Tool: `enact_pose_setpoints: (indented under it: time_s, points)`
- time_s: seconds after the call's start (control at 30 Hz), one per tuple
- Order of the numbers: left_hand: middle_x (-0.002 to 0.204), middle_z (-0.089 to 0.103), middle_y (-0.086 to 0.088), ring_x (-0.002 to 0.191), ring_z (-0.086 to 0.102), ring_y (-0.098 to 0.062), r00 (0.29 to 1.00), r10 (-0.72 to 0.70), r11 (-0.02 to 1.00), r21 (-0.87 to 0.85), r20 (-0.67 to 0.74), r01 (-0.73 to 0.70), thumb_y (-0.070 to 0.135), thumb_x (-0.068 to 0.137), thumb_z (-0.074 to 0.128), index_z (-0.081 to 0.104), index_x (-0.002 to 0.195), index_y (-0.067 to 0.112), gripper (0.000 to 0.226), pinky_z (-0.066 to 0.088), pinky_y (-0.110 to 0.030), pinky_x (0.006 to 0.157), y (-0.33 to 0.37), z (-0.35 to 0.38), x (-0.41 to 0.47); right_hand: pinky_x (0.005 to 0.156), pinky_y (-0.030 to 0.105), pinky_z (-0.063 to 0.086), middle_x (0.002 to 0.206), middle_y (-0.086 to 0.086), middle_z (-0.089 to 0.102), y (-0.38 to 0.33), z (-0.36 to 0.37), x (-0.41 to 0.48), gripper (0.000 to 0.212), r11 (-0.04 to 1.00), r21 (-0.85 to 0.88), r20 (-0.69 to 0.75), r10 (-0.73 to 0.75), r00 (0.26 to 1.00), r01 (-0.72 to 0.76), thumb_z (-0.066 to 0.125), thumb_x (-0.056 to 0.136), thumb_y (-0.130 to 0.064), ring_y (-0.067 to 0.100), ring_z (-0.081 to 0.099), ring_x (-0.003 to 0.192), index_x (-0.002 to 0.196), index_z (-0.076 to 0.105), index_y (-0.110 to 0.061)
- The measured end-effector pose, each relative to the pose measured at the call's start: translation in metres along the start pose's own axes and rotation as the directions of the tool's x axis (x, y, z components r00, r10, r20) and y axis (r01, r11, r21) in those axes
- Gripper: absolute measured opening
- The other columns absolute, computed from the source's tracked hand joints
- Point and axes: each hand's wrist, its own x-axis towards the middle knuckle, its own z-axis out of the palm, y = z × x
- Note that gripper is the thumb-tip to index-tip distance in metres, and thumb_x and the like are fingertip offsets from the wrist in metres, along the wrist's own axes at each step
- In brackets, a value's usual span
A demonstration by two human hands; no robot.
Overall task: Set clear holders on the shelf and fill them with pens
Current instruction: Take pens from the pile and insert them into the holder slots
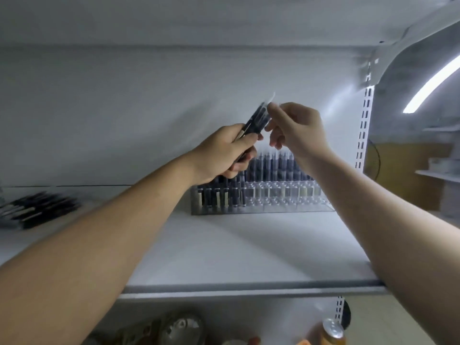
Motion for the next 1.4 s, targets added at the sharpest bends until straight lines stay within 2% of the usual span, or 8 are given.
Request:
enact_pose_setpoints:
  time_s: [0.2,0.37,0.6,0.7,0.83,1.13,1.27,1.4]
  points:
    - [0.08,0.053,-0.009,0.056,0.037,-0.014,0.999,0.029,0.999,-0.018,-0.015,-0.029,0.021,0.113,0.043,0.052,0.118,0.005,0.019,0.024,-0.029,0.047,-0.012,0.0,-0.014,0.062,0.036,0.051,0.088,0.013,0.076,0.0,0.005,-0.016,0.031,0.996,0.052,0.134,0.063,0.989,-0.07,0.074,0.098,-0.026,0.026,0.07,0.076,0.101,0.072,0.005]
    - [0.083,0.059,-0.01,0.056,0.045,-0.016,0.999,0.023,1.0,-0.006,-0.044,-0.023,0.021,0.114,0.04,0.051,0.116,0.005,0.019,0.028,-0.027,0.044,-0.017,-0.001,-0.016,0.067,0.036,0.054,0.092,0.014,0.079,0.001,0.004,-0.022,0.026,0.99,-0.004,0.1,0.139,0.985,-0.14,0.069,0.101,-0.022,0.026,0.076,0.086,0.098,0.074,0.003]
    - [0.089,0.075,-0.011,0.06,0.059,-0.026,0.993,0.045,0.994,0.105,-0.105,-0.034,0.023,0.114,0.042,0.059,0.118,0.01,0.022,0.038,-0.03,0.044,-0.018,-0.009,-0.016,0.067,0.031,0.055,0.089,0.012,0.067,-0.004,0.005,-0.02,0.019,0.923,0.313,-0.055,0.251,0.966,-0.222,0.055,0.107,-0.01,0.026,0.071,0.078,0.114,0.069,0.001]
    - [0.087,0.074,-0.008,0.058,0.057,-0.024,0.983,0.089,0.991,0.11,-0.162,-0.072,0.024,0.113,0.043,0.061,0.119,0.009,0.024,0.036,-0.028,0.044,-0.017,-0.013,-0.015,0.069,0.036,0.057,0.093,0.01,0.072,0.002,-0.003,-0.017,0.017,0.988,0.055,-0.172,0.149,0.974,-0.141,0.057,0.107,-0.015,0.022,0.075,0.076,0.112,0.071,-0.008]
    - [0.08,0.069,-0.005,0.054,0.049,-0.019,0.971,0.14,0.987,0.101,-0.193,-0.123,0.022,0.113,0.043,0.062,0.116,0.007,0.025,0.032,-0.026,0.044,-0.016,-0.014,-0.015,0.075,0.036,0.061,0.096,0.007,0.078,0.011,-0.002,-0.018,0.012,0.935,-0.355,-0.075,-0.006,0.997,-0.022,0.059,0.105,-0.015,0.012,0.077,0.071,0.107,0.071,-0.016]
    - [0.08,0.062,-0.004,0.051,0.039,-0.016,0.969,0.147,0.988,0.077,-0.2,-0.134,0.02,0.112,0.044,0.064,0.118,0.005,0.026,0.026,-0.028,0.047,-0.018,-0.013,-0.013,0.076,0.056,0.061,0.085,-0.004,0.077,0.015,0.01,-0.024,0.019,0.877,-0.481,0.04,0.038,0.998,-0.014,0.059,0.105,-0.017,0.028,0.076,0.076,0.118,0.073,-0.013]
    - [0.08,0.057,-0.003,0.05,0.038,-0.014,0.967,0.147,0.988,0.073,-0.206,-0.135,0.018,0.113,0.043,0.064,0.12,0.005,0.026,0.025,-0.029,0.046,-0.018,-0.012,-0.013,0.05,0.04,0.055,0.083,-0.002,0.075,0.018,0.014,-0.023,0.016,0.836,-0.548,0.109,0.04,0.993,0.027,0.056,0.107,-0.018,0.019,0.069,0.059,0.112,0.071,-0.015]
    - [0.079,0.055,-0.002,0.05,0.038,-0.014,0.966,0.152,0.987,0.073,-0.209,-0.14,0.018,0.113,0.042,0.063,0.121,0.006,0.025,0.026,-0.028,0.045,-0.018,-0.012,-0.013,0.043,0.027,0.046,0.08,0.002,0.076,0.024,0.02,-0.023,0.017,0.812,-0.582,0.184,0.086,0.979,0.038,0.055,0.107,-0.018,0.011,0.06,0.049,0.102,0.07,-0.013]
